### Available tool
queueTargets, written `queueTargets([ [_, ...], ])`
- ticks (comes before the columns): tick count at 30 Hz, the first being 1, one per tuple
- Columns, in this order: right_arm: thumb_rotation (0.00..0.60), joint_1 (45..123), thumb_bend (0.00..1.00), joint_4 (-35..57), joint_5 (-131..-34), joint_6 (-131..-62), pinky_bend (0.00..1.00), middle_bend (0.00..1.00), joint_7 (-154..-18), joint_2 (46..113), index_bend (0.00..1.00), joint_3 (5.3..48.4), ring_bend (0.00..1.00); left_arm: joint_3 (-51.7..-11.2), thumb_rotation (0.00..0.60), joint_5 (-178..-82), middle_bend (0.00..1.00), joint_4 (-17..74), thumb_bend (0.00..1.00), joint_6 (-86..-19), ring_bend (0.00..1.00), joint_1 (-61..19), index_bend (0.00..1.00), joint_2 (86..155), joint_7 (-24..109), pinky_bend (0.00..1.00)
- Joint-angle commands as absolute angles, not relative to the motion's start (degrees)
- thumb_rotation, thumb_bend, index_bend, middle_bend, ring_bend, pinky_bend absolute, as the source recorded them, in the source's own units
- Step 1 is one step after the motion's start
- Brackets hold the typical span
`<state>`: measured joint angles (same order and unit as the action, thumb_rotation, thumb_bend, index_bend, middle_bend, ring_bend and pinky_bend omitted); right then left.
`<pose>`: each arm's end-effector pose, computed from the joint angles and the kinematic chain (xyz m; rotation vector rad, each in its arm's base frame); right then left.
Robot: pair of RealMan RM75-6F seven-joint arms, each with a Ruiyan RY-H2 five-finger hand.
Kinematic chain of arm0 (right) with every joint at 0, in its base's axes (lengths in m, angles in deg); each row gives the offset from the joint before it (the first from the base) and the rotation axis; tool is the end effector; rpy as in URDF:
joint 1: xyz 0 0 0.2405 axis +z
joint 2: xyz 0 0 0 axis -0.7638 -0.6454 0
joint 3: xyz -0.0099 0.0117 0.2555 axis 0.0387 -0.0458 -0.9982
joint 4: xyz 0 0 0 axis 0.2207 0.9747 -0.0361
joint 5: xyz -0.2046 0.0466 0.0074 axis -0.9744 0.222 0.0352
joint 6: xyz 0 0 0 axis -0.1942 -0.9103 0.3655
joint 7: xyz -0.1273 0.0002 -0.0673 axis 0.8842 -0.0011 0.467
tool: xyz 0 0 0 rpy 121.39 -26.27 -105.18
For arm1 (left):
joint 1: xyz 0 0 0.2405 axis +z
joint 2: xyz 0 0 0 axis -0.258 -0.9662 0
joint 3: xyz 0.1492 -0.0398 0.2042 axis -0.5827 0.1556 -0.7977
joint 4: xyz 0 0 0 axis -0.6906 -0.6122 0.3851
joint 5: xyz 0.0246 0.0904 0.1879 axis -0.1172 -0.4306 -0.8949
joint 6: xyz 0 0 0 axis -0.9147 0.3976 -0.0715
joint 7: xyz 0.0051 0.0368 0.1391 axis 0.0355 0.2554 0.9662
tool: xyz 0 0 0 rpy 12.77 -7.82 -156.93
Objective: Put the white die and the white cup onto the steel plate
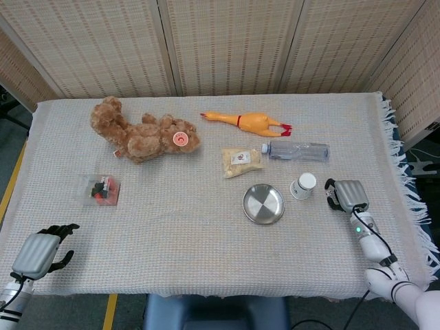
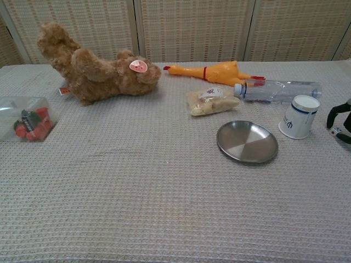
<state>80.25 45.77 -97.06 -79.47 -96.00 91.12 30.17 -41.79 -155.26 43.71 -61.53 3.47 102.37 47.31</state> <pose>-0.3625 -0.3568 0.0362 1.5846 -1.0260 0.5919 -0.3224 0.1964 0.1225 -1.6603 -0.9059 -0.6873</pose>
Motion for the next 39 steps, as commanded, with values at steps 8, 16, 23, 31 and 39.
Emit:
queueTargets([
  [8, 0.6, 80.3, 0.35, 46.9, -97.0, -79.8, 0.94, 0.82, -95.6, 92.0, 0.45, 30.3, 0.93, -41.8, 0.6, -155.2, 0.33, 43.8, 0.36, -61.6, 0.3, 3.5, 0.24, 102.4, 47.4, 0.44],
  [16, 0.6, 79.5, 0.38, 46.2, -97.0, -82.6, 0.95, 0.83, -93.5, 92.4, 0.56, 30.2, 0.94, -41.8, 0.6, -155.0, 0.33, 43.8, 0.36, -61.4, 0.3, 3.4, 0.24, 102.4, 47.5, 0.45],
  [23, 0.6, 76.5, 0.39, 26.4, -97.8, -87.3, 0.95, 0.83, -83.3, 84.6, 0.56, 32.1, 0.94, -41.8, 0.6, -154.9, 0.33, 43.8, 0.36, -61.3, 0.3, 3.4, 0.24, 102.4, 47.6, 0.45],
  [31, 0.6, 78.6, 0.39, -5.1, -86.3, -80.7, 0.95, 0.83, -61.3, 71.3, 0.56, 32.7, 0.94, -41.9, 0.6, -155.2, 0.33, 44.0, 0.36, -61.5, 0.3, 3.4, 0.24, 102.2, 46.9, 0.45],
  [39, 0.6, 81.0, 0.39, -2.4, -86.8, -83.7, 0.95, 0.83, -59.8, 78.1, 0.56, 31.2, 0.94, -41.9, 0.6, -155.3, 0.33, 43.9, 0.36, -61.4, 0.3, 3.3, 0.24, 102.0, 46.2, 0.45],
])
